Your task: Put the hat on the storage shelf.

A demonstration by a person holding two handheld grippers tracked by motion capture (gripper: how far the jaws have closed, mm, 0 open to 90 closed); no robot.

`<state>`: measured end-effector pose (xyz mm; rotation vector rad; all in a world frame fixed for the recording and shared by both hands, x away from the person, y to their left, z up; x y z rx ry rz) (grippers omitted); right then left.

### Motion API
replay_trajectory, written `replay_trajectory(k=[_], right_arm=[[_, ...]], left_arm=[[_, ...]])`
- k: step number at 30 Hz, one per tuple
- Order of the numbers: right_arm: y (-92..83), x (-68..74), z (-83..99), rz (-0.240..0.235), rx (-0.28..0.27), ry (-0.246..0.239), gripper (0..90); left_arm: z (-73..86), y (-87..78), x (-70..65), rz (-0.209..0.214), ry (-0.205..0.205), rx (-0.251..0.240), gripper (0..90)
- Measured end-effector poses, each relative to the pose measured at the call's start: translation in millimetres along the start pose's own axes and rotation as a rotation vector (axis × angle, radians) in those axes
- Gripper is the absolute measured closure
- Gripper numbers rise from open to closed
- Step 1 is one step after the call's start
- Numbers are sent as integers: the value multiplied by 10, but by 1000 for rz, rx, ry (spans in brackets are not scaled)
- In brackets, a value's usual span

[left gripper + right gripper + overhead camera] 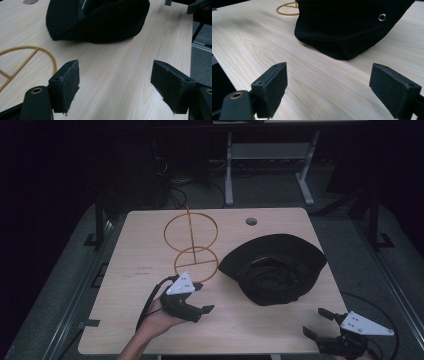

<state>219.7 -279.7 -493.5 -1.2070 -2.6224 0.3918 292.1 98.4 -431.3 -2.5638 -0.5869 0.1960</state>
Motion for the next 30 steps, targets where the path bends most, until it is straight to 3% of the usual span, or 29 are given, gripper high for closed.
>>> replay_trajectory(k=[8, 17, 30], right_arm=[[-11, -17, -4, 1, -6, 4, 144], [-3, -10, -6, -7, -4, 1, 145], [-7, -19, -14, -12, -13, 7, 145]], left_arm=[[-140, 127, -44, 22, 31, 9, 223], [-374, 378, -137, 61, 76, 25, 220], [-638, 727, -168, 73, 120, 44, 217]])
Point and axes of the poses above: each handheld gripper's, and its own axes: y roughly forward along the jaws, z roughly out of its underside, x roughly to its left, the point moved 6 cm from there along y, roughly forward along the jaws, and after that the axes turned 6 degrees about -x, right-handed, at the moved point
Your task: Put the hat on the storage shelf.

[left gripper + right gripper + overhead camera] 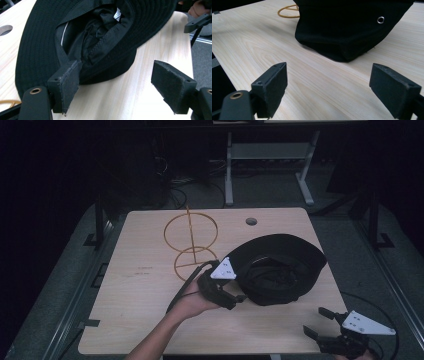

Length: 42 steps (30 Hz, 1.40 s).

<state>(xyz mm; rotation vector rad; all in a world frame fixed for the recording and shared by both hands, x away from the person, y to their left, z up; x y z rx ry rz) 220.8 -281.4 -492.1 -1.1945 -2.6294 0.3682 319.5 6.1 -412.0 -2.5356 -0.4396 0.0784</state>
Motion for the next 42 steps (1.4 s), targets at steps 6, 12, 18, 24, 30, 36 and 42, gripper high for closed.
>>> replay_trajectory(k=[6, 12, 18, 24, 30, 36, 42], right_arm=[[3, -3, 0, -2, -1, 0, 145], [-4, -23, 6, -1, -3, 7, 145], [3, -32, 3, -4, -6, 9, 145], [6, -55, 7, -2, -6, 15, 145], [7, -84, 16, 1, -7, 21, 144], [19, -132, 5, 7, -14, 39, 144], [32, -131, -19, 9, -17, 38, 144]], left_arm=[[-99, 107, 12, 4, 28, 14, 207], [-177, 239, 11, 8, 53, 33, 208], [-190, 405, 23, 10, 78, 79, 249], [-170, 557, 1, 6, 135, 132, 393], [-136, 627, -20, 0, 186, 154, 558], [-232, 599, -39, -34, 220, 65, 761], [-303, 539, -68, -33, 239, 14, 869]])
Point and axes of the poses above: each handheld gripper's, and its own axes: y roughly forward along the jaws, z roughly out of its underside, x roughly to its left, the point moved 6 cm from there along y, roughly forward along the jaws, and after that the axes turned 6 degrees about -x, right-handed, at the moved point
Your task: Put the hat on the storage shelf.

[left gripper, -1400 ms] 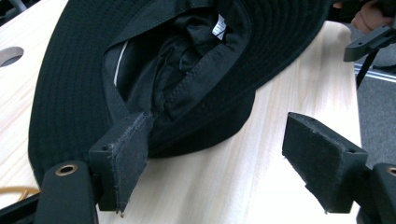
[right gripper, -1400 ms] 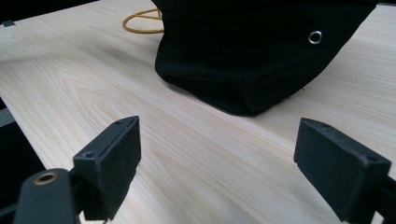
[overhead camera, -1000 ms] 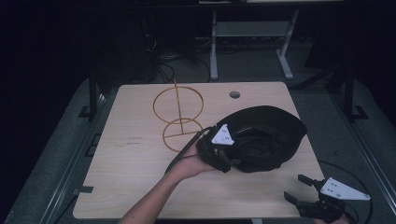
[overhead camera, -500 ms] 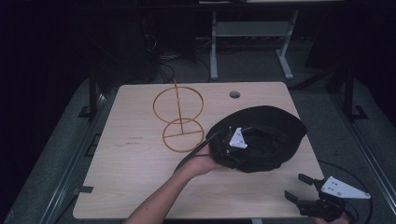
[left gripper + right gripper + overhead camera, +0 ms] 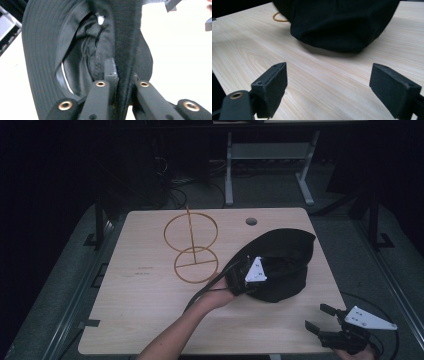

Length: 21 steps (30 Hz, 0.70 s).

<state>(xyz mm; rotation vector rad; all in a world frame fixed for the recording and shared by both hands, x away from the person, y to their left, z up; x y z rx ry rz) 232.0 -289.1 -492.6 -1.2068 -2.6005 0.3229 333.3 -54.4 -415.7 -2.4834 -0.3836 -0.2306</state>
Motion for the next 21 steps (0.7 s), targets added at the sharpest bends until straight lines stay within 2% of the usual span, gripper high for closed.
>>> replay_trajectory(k=[1, 4, 7, 12, 17, 21], right_arm=[[0, 0, 0, 0, 0, 0, 144], [13, 7, -37, -1, -9, 13, 143], [35, -6, -79, -1, -17, 17, 143], [118, -51, -153, -3, -33, 25, 141], [179, -84, -207, -8, -44, 35, 141], [240, -112, -288, -23, -80, 58, 140]], left_arm=[[0, 0, 0, 0, 0, 0, 872], [-45, -66, -9, 8, -26, -48, 875], [-50, -99, -9, 17, -33, -60, 876], [-36, -170, -36, 48, -79, -104, 877], [-47, -211, -58, 63, -86, -120, 877], [-62, -251, -69, 75, -91, -135, 877]])
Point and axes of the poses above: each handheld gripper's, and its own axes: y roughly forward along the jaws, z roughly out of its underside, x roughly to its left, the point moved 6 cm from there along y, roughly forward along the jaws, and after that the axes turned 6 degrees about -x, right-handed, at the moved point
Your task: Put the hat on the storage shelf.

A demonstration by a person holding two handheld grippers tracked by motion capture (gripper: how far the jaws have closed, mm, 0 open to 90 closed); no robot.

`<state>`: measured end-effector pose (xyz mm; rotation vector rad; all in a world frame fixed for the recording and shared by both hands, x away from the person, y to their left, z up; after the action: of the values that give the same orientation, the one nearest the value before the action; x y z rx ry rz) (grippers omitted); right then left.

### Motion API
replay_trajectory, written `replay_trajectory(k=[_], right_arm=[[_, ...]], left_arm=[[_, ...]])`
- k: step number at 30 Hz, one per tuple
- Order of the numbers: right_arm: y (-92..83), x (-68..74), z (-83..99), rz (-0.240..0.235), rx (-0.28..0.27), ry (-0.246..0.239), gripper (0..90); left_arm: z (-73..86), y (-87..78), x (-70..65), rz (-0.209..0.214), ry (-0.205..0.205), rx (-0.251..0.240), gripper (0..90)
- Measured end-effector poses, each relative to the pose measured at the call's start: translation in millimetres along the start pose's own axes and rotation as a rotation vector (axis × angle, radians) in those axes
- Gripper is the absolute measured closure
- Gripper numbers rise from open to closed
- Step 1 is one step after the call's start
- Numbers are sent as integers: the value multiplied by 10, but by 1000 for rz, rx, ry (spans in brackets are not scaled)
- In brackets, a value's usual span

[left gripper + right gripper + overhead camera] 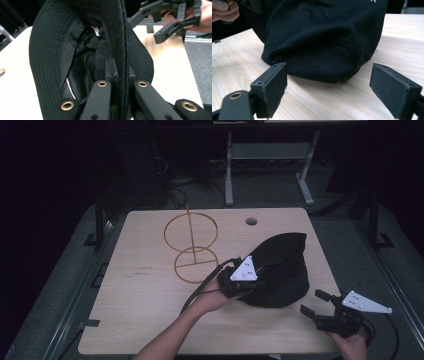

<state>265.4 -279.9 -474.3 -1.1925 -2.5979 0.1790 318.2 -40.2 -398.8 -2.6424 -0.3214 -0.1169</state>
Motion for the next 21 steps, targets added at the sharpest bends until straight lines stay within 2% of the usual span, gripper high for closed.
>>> replay_trajectory(k=[7, 11, 12, 14, 17, 18, 19, 21], right_arm=[[102, -21, -28, -13, 3, 13, 141], [156, -60, -31, -19, 4, 31, 153], [189, -76, -30, -37, 3, 49, 194], [198, -81, -27, -42, 7, 56, 205], [229, -99, -25, -53, 5, 72, 288], [232, -104, -28, -60, -9, 71, 401], [232, -104, -28, -60, -9, 71, 401], [245, -101, -34, -58, -26, 60, 534]], left_arm=[[-17, -46, -4, 26, -25, -30, 877], [-32, -46, -31, 56, -29, -41, 877], [-39, -43, -40, 62, -28, -46, 877], [-40, -43, -45, 66, -27, -45, 877], [-42, -43, -42, 65, -30, -49, 878], [-42, -55, -35, 65, -35, -48, 878], [-42, -55, -35, 65, -35, -48, 878], [-41, -66, -30, 65, -37, -47, 878]])
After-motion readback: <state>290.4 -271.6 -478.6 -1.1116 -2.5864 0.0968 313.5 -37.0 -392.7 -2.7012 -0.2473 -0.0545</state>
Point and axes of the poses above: each handheld gripper's, and its own axes: y roughly forward along the jaws, z roughly out of its underside, x roughly to its left, the point moved 6 cm from there along y, roughly forward along the jaws, and after that the axes turned 6 degrees about -x, right-handed, at the moved point
